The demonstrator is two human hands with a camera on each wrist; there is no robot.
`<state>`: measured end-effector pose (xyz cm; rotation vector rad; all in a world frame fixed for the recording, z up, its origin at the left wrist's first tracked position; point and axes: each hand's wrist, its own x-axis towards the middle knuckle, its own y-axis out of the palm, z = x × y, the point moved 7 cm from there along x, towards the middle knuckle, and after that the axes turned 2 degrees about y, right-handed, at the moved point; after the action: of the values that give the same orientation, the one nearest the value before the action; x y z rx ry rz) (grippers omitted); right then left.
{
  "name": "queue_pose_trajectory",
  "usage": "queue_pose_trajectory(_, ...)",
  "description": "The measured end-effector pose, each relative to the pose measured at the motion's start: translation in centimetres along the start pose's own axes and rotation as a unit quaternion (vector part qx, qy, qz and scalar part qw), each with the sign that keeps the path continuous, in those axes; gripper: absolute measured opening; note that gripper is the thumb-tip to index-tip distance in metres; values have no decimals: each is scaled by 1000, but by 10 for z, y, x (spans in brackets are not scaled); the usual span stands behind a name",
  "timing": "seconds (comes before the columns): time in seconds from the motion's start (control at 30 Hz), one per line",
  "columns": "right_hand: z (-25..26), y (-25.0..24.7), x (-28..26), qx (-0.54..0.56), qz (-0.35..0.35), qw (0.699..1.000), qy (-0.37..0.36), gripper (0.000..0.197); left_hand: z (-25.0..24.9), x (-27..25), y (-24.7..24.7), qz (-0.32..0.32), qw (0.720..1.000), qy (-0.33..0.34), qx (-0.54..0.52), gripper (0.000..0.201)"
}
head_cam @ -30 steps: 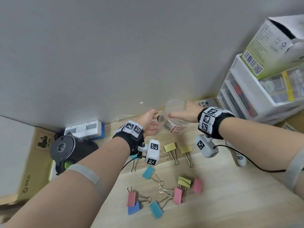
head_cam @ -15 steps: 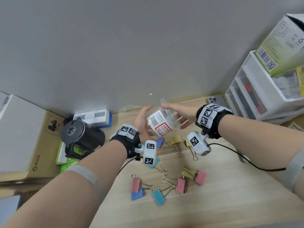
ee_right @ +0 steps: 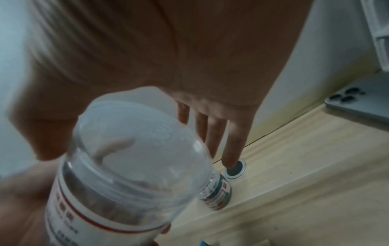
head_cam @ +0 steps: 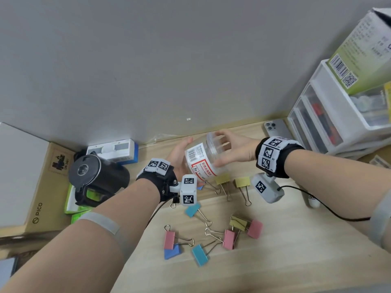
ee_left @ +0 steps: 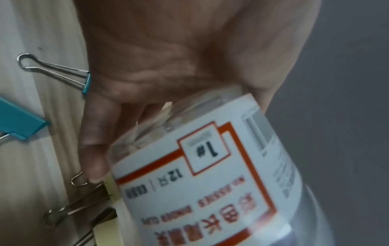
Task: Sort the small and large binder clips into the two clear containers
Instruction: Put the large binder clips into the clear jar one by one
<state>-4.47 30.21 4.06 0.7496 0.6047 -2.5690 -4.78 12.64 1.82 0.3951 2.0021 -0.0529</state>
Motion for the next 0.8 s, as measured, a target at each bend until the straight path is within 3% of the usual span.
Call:
queue_pose_trajectory(0.17,-27,-7,18,-111,-28,993,5,136,-1,11,-5,-65,998,-13,17,70)
queue_pose_trajectory(0.23,-42,-17,25,-206,-75,975,44,134,0,16,-13,-82,996,-16,14,73)
queue_pose_trajectory(0.33,-67,-34,35,-293,-140,937,130,127,4,26,-22,-56,998,-21,-20,72)
queue_pose_trajectory(0.53,-101,-37,61,-376,-152,893,194,117,18,37,-45,-46,998,-22,-47,72)
queue_pose_trajectory(0.8,-113,-16,82,-407,-159,877,200,121,37,47,-68,-43,997,-39,-53,76)
